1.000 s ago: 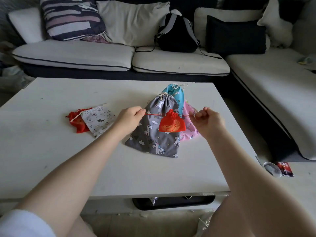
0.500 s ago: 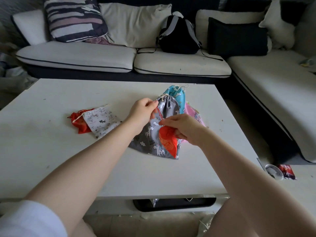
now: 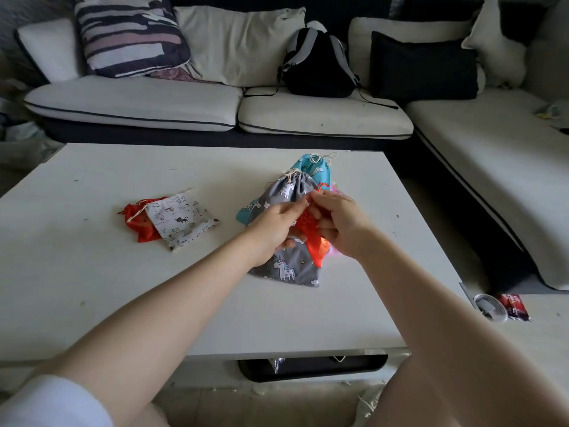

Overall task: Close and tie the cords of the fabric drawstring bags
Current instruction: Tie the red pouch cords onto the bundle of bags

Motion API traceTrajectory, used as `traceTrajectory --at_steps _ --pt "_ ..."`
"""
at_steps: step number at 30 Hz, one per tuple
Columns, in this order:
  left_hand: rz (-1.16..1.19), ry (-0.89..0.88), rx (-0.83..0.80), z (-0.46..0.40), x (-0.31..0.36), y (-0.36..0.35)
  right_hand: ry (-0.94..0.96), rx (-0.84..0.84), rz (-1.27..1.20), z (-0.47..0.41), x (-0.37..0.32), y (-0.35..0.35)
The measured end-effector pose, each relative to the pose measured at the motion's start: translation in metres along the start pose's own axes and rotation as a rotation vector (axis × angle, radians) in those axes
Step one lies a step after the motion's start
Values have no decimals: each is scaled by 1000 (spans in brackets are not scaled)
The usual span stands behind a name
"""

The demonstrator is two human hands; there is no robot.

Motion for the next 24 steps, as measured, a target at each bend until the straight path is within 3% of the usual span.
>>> traceTrajectory --at_steps 7,13,21,24 --pt "-98 -98 -169 1 13 -9 57 -61 40 4 -7 -3" --pt "-69 -104 -125 -2 4 -7 110 95 -34 3 -5 16" --pt "325 -44 -18 -6 -9 2 110 185 -30 7 -4 26" --pt "279 -2 -22 -7 -13 8 116 224 -47 14 -14 30"
Point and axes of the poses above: each hand's wrist, its own z-axis away from the middle knuckle, its own y-axis out of the back of the hand, x = y × z, the point moved 8 cm from there along -z, towards the middle knuckle, and after that the axes turned 10 degrees about -x, right-handed, at the moved point
